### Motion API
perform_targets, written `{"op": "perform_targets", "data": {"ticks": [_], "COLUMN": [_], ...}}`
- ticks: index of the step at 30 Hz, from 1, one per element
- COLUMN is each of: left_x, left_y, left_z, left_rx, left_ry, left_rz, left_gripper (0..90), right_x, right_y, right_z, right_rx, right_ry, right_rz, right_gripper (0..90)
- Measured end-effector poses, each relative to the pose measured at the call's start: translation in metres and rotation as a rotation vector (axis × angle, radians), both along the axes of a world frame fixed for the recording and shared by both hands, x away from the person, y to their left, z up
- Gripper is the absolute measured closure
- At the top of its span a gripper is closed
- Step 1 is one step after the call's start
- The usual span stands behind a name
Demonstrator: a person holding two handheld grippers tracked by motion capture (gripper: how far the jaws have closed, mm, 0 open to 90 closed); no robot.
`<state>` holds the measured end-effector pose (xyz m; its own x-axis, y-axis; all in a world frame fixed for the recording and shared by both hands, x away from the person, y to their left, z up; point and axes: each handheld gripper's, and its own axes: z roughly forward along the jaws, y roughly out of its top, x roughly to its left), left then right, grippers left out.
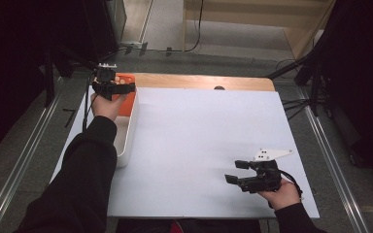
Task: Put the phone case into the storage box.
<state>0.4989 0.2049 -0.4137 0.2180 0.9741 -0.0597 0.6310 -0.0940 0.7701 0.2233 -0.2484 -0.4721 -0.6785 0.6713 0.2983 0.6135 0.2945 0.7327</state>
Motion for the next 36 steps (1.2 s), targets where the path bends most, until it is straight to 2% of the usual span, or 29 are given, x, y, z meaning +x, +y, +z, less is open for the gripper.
{"op": "perform_targets", "data": {"ticks": [3, 10, 15, 22, 27, 31, 36], "left_x": [-0.003, -0.011, -0.015, -0.024, -0.028, -0.031, -0.034], "left_y": [0.003, 0.009, 0.014, 0.016, 0.015, 0.014, 0.012], "left_z": [0.004, 0.015, 0.02, 0.029, 0.032, 0.034, 0.037], "left_rx": [0.002, -0.046, -0.103, -0.11, -0.132, -0.125, -0.153], "left_ry": [-0.003, 0.009, 0.069, 0.067, 0.088, 0.096, 0.104], "left_rz": [0.011, -0.02, -0.054, -0.083, -0.124, -0.138, -0.177], "left_gripper": [4.5, 4.6, 5.5, 5.5, 5.5, 5.5, 5.5], "right_x": [0.0, 0.0, 0.001, 0.002, 0.002, 0.001, 0.001], "right_y": [0.0, -0.001, 0.001, 0.002, 0.002, 0.002, 0.002], "right_z": [0.0, 0.0, -0.001, -0.001, -0.001, -0.001, -0.001], "right_rx": [-0.003, -0.005, -0.005, -0.007, -0.008, -0.01, -0.01], "right_ry": [0.003, 0.007, 0.008, 0.01, 0.007, 0.01, 0.009], "right_rz": [-0.001, -0.002, 0.001, 0.01, 0.008, 0.009, 0.008], "right_gripper": [27.2, 27.2, 27.2, 27.2, 27.2, 27.2, 27.2]}}
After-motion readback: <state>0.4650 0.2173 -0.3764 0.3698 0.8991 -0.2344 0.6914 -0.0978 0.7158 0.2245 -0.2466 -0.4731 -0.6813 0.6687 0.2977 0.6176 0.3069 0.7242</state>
